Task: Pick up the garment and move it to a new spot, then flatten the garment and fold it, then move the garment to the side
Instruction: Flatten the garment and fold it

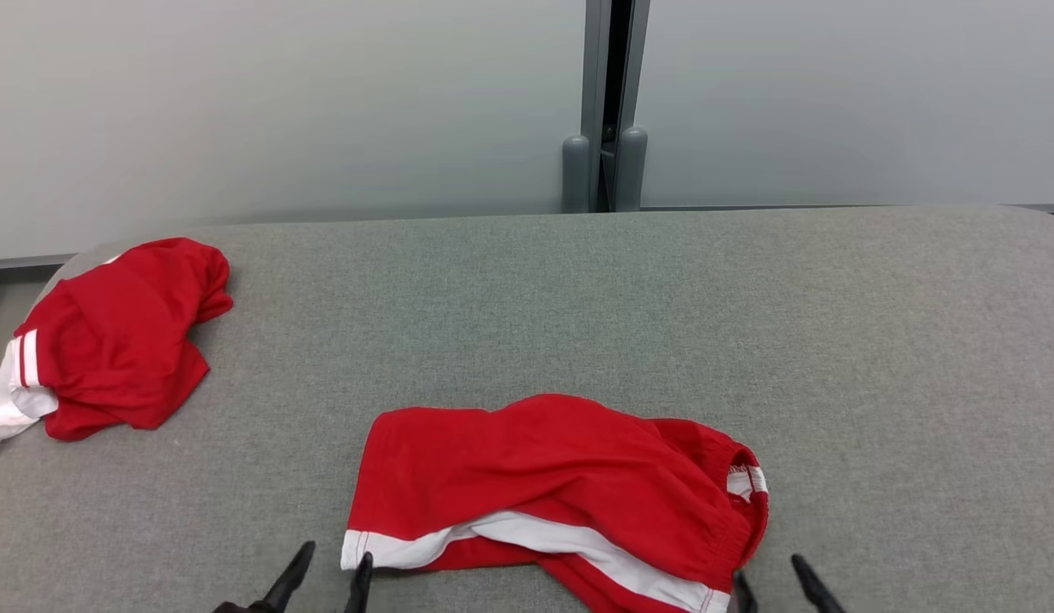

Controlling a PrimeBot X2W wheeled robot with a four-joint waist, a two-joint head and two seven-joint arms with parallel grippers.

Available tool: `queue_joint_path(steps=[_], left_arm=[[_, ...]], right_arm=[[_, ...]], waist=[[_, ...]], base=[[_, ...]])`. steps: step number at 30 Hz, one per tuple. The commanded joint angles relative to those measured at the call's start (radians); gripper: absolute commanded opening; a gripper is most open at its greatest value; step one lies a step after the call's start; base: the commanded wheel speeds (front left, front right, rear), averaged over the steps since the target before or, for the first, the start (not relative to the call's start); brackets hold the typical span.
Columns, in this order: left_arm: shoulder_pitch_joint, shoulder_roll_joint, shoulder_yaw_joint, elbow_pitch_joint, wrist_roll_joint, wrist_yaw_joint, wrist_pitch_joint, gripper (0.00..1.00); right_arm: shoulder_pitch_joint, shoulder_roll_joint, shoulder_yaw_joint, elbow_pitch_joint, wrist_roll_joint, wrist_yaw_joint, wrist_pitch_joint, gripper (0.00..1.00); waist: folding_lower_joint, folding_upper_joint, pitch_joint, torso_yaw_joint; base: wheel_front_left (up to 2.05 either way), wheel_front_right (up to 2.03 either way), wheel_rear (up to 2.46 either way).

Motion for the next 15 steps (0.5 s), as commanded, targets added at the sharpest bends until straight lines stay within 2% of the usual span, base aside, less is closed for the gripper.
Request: queue_joint_path(steps=[1, 15], left_arm=[[-0.019, 0.007, -0.025, 0.036, -0.001, -0.011, -0.004, 1.00], [-0.147, 0.044, -0.147, 0.196, -0.064, -0.026, -0.004, 1.00]], right_arm=[[0.027, -0.006, 0.046, 0.027, 0.010, 0.000, -0.005, 1.00], [-0.056, -0.026, 0.207, 0.163, 0.057, 0.000, -0.005, 1.00]], waist=[[0.0000, 0.0000, 0.013, 0.000], [0.0000, 0.0000, 0.065, -0.016]], base=[[0.00, 0.00, 0.00], [0.00, 0.00, 0.00]])
